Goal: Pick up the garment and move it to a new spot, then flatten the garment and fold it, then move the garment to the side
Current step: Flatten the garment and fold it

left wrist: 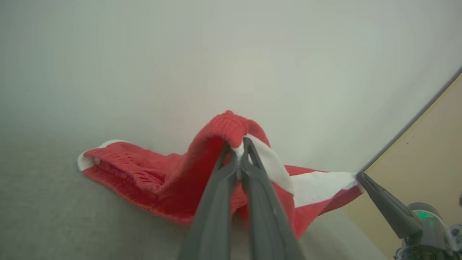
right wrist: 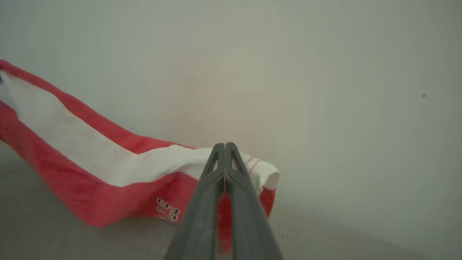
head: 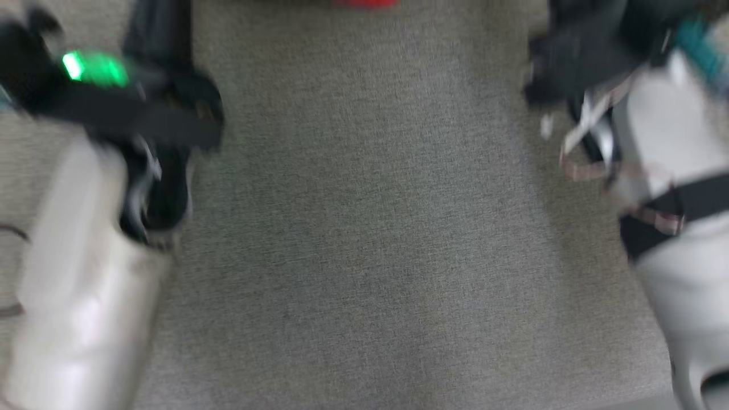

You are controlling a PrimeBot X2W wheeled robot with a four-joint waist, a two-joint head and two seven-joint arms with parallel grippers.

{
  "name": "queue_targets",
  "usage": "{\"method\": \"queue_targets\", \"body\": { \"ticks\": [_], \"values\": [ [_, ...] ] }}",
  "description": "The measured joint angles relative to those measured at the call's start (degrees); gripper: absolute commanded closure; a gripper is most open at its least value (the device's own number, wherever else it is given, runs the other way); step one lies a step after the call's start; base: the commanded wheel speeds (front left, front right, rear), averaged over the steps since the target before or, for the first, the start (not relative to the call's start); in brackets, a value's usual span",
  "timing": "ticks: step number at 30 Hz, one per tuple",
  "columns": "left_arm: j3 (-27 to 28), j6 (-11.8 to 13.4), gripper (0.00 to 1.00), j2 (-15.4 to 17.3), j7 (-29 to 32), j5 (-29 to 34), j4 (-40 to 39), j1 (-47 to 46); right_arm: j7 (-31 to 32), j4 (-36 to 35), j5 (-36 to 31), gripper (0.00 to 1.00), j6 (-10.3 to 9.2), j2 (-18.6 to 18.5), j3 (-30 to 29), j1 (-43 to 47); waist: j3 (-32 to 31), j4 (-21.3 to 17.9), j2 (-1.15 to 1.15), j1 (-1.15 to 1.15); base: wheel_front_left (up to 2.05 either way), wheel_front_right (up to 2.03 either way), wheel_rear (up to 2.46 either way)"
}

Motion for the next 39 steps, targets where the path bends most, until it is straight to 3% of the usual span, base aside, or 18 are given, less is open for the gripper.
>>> {"method": "queue_targets", "body": {
  "ticks": [6,10,21,28,34,39],
  "values": [
    [-1.0,0.0,1.00,-0.5,0.0,1.2,-3.3,14.6,2.5,-9.3,5.4,1.00,0.00,-4.4,1.1,18.0,-6.0,0.7,-0.02,-0.01,0.00,0.00,0.00],
    [-1.9,0.0,1.00,0.4,0.0,5.4,-4.9,26.6,7.6,-18.5,8.2,1.00,0.00,-4.2,-2.6,33.8,-12.4,0.6,-0.02,-0.02,0.00,0.00,0.00],
    [-2.4,0.6,1.00,0.8,0.1,5.3,-8.8,47.8,18.4,-33.0,4.6,1.00,0.00,-3.7,-6.7,56.2,-24.1,-0.2,-0.03,-0.03,0.00,0.00,0.00],
    [-3.8,3.4,1.00,2.9,2.2,5.1,-14.2,59.3,24.3,-39.5,2.6,1.00,0.00,-3.6,-9.2,68.8,-30.2,-0.4,-0.03,-0.02,0.00,0.00,0.00],
    [-4.7,4.6,1.00,2.4,2.9,4.2,-18.3,63.4,26.1,-42.0,2.4,1.00,0.00,-4.0,-11.1,72.8,-32.6,0.5,-0.03,-0.02,0.00,0.00,0.00],
    [-5.1,4.7,1.00,1.4,4.3,4.0,-18.0,58.6,25.0,-38.2,2.5,1.00,0.00,-6.9,-8.3,64.9,-32.4,2.1,-0.02,0.00,0.00,0.00,0.00]
  ]
}}
